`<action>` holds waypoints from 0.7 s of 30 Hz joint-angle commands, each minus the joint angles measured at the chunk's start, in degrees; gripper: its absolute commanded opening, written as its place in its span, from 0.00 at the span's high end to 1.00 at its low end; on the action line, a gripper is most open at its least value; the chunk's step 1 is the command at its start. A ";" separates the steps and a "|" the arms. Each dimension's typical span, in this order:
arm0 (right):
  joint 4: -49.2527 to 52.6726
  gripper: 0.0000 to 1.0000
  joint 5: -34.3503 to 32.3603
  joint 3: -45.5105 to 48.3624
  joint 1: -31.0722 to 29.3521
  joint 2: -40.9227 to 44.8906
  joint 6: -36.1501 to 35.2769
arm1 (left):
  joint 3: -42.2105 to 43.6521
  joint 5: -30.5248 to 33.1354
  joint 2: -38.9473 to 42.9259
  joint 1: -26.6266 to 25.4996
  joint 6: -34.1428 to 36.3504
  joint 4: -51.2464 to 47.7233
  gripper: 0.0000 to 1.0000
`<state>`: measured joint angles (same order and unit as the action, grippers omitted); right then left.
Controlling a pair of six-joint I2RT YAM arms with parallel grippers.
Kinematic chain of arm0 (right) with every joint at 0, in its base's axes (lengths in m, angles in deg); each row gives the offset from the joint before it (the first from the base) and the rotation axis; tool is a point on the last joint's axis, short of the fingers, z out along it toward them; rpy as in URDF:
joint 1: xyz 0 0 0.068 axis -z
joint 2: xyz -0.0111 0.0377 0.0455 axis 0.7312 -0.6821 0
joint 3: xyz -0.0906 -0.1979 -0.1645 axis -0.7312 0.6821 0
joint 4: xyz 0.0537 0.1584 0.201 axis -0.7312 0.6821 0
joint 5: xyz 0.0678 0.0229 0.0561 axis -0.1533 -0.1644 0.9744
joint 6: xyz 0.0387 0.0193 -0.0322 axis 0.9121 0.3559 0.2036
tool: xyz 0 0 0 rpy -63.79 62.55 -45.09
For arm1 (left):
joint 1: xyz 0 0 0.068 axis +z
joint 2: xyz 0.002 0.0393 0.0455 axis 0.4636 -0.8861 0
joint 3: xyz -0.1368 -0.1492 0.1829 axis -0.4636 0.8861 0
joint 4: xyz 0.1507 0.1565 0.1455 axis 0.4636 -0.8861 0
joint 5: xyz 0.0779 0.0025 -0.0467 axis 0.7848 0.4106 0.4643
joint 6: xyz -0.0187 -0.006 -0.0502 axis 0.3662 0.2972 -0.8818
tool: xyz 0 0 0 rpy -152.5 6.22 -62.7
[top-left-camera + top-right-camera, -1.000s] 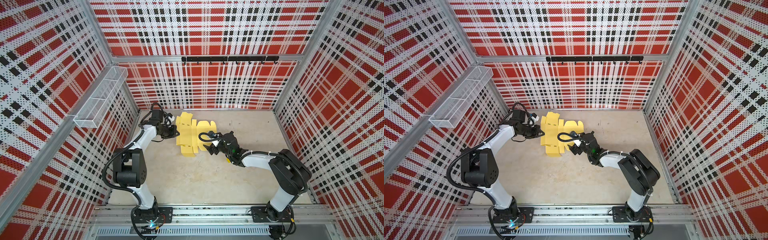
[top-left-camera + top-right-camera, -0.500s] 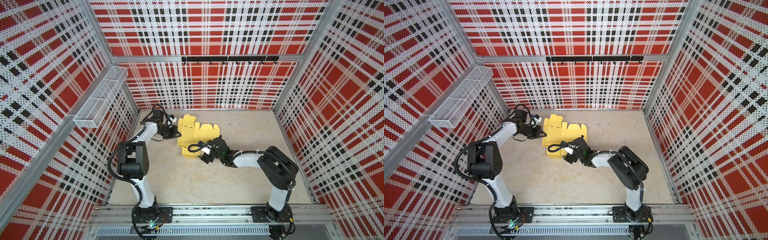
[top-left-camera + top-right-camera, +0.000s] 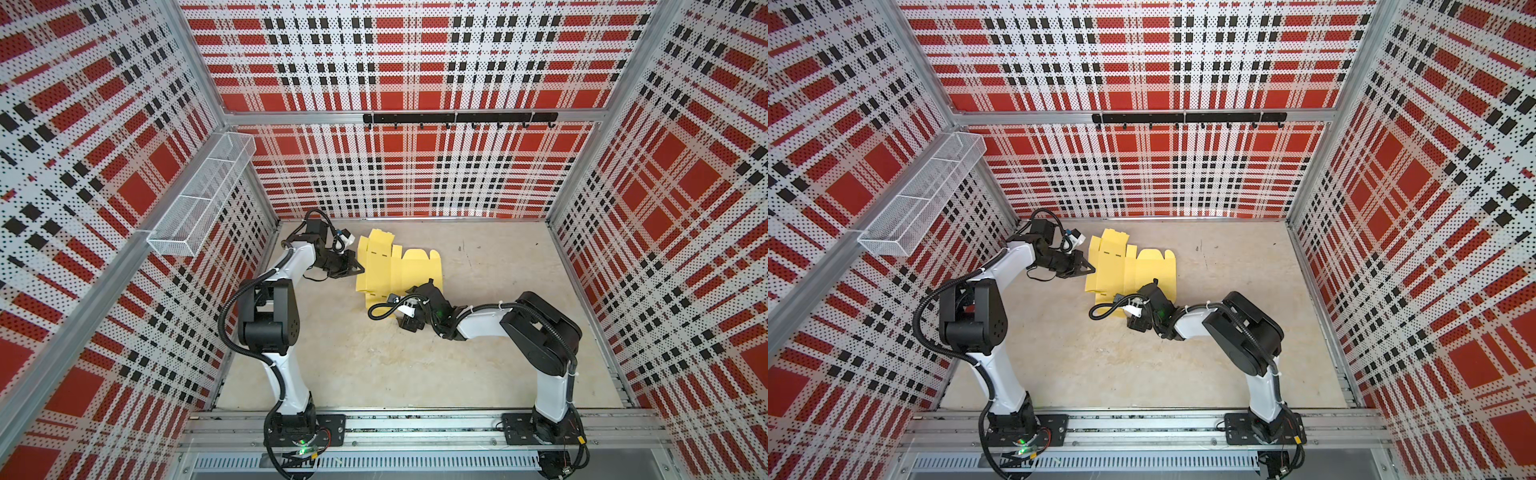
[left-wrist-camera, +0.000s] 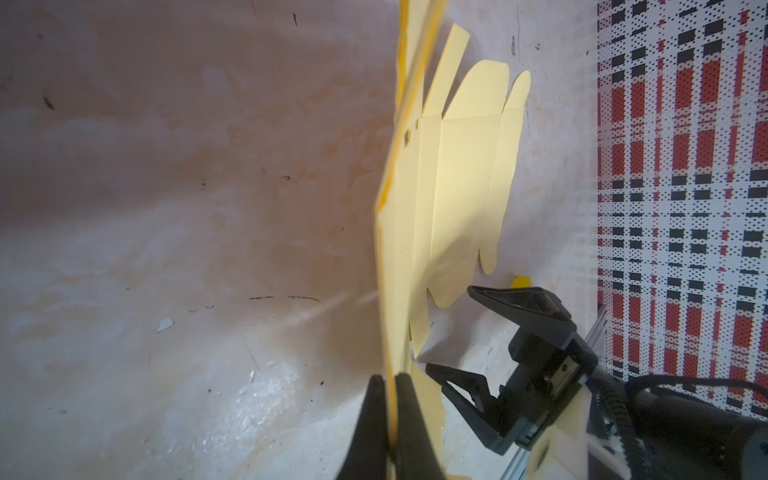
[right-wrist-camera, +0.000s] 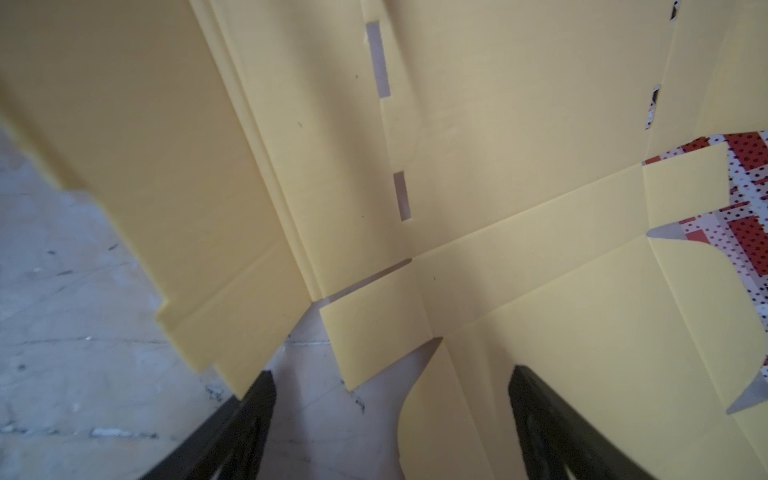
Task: Fold the paper box
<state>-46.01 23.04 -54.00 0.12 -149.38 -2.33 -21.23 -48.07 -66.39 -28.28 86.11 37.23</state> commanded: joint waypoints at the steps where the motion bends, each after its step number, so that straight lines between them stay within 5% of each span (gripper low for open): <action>1: -3.06 0.08 -2.94 -0.33 -0.25 -1.00 -2.86 | -1.44 -3.40 -0.68 0.77 0.80 -0.72 1.00; 21: -12.11 0.08 -13.27 1.43 -0.79 0.76 -7.80 | -1.96 -3.07 -1.47 -0.22 3.44 -2.47 1.00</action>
<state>-53.60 12.07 -52.93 -0.58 -150.41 -8.23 -21.50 -51.34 -66.78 -28.07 87.75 36.66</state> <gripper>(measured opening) 0.919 0.058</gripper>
